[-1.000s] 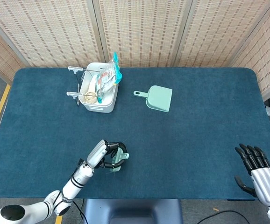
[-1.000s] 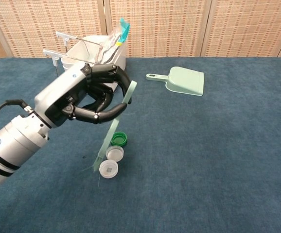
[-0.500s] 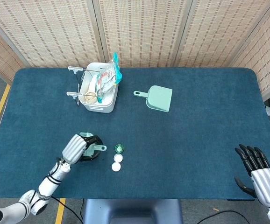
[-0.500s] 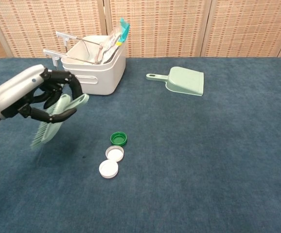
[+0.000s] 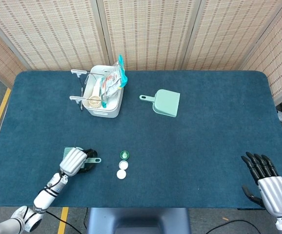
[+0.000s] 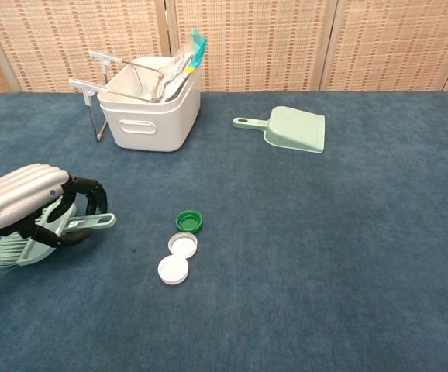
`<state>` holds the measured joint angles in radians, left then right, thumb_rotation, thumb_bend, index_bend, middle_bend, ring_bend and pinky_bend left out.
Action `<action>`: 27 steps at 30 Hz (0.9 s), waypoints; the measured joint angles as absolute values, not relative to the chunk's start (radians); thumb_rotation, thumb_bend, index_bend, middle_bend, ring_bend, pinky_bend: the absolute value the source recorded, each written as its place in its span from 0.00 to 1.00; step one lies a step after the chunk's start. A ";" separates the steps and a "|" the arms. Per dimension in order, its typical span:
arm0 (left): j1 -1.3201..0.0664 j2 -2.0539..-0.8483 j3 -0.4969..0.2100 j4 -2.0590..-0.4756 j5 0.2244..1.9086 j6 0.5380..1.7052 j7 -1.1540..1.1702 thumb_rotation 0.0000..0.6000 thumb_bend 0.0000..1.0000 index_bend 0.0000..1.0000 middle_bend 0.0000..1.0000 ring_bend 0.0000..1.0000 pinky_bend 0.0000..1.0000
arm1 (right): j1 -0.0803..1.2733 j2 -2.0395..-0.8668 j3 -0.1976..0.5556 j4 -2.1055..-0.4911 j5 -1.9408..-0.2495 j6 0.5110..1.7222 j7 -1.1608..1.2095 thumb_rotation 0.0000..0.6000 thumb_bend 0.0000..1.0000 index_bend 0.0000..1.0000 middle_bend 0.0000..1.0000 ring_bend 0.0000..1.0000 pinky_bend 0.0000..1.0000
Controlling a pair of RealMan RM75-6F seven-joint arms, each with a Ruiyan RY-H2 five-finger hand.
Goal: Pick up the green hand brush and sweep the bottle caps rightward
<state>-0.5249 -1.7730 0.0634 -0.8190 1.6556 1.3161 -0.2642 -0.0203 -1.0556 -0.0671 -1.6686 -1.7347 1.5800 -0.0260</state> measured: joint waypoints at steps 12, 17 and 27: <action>-0.519 -1.647 0.049 -1.074 1.644 1.318 -0.251 1.00 0.30 0.00 0.00 0.54 0.89 | -0.029 -1.059 -0.068 -1.664 -1.752 1.605 -0.022 1.00 0.27 0.00 0.01 0.00 0.00; -0.456 -1.510 0.074 -1.245 1.677 1.448 -0.222 1.00 0.33 0.00 0.00 0.01 0.26 | -0.032 -1.055 -0.069 -1.666 -1.749 1.606 -0.028 1.00 0.27 0.00 0.01 0.00 0.00; -0.109 -1.315 0.134 -1.295 1.654 1.821 -0.053 1.00 0.37 0.00 0.00 0.00 0.03 | -0.024 -1.058 -0.069 -1.697 -1.719 1.557 -0.082 1.00 0.27 0.00 0.00 0.00 0.00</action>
<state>-0.1090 -1.3153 0.1344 -1.2951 1.6541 1.8214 -0.0530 -0.0238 -1.0581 -0.0689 -1.6966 -1.7190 1.5570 -0.0824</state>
